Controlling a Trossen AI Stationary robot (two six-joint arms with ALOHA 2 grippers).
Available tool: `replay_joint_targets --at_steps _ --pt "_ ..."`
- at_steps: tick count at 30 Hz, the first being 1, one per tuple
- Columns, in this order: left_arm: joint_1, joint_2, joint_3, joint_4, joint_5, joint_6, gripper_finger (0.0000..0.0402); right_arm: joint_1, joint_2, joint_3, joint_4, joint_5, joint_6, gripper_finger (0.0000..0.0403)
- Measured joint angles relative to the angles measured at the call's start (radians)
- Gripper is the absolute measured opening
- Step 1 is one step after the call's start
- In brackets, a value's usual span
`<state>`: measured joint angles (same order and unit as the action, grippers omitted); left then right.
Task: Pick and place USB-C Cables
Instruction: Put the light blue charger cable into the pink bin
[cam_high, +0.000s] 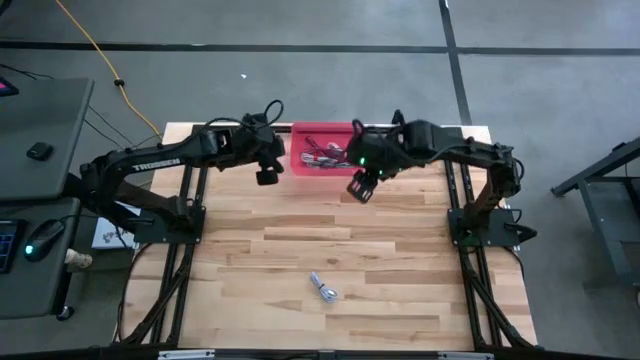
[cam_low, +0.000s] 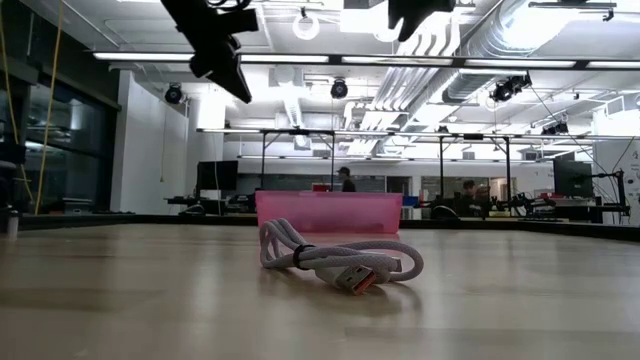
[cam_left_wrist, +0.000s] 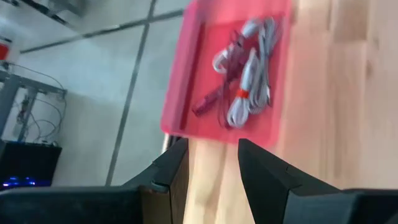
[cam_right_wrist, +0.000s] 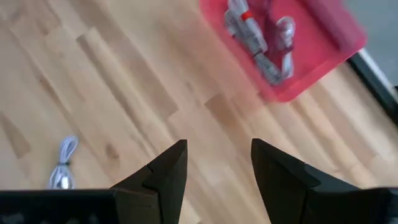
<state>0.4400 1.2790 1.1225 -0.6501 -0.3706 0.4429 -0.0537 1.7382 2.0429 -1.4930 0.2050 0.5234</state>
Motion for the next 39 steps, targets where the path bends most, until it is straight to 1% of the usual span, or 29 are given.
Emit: replay_joint_targets --at_steps 5,14,17,21,25,30,33,39 --pt "-0.010 -0.008 0.000 -0.043 0.000 -0.006 0.0117 0.069 0.000 -0.037 -0.001 -0.032 0.086 0.0170" --pt "-0.011 -0.007 -0.001 -0.047 0.000 -0.006 0.0117 0.181 0.000 -0.132 0.039 -0.033 0.215 0.0170" --pt "-0.011 -0.007 -0.001 -0.047 0.000 -0.005 0.0117 0.216 0.000 -0.187 0.116 -0.048 0.238 0.0170" --pt "-0.011 -0.007 -0.001 -0.047 0.000 -0.006 0.0117 0.244 -0.001 -0.251 0.209 -0.126 0.236 0.0170" --pt "-0.011 -0.007 -0.001 -0.047 0.000 -0.006 0.0117 0.262 -0.001 -0.324 0.303 -0.188 0.283 0.0170" --pt "-0.011 -0.007 -0.001 -0.047 0.000 -0.006 0.0117 0.282 0.000 -0.424 0.421 -0.201 0.388 0.0170" --pt "-0.010 -0.007 -0.001 -0.047 -0.009 -0.006 0.0117 0.297 0.000 -0.475 0.461 -0.215 0.401 0.0170" --pt "0.005 -0.007 -0.001 -0.047 -0.017 -0.006 0.0117 0.329 0.000 -0.547 0.609 -0.233 0.459 0.0170"
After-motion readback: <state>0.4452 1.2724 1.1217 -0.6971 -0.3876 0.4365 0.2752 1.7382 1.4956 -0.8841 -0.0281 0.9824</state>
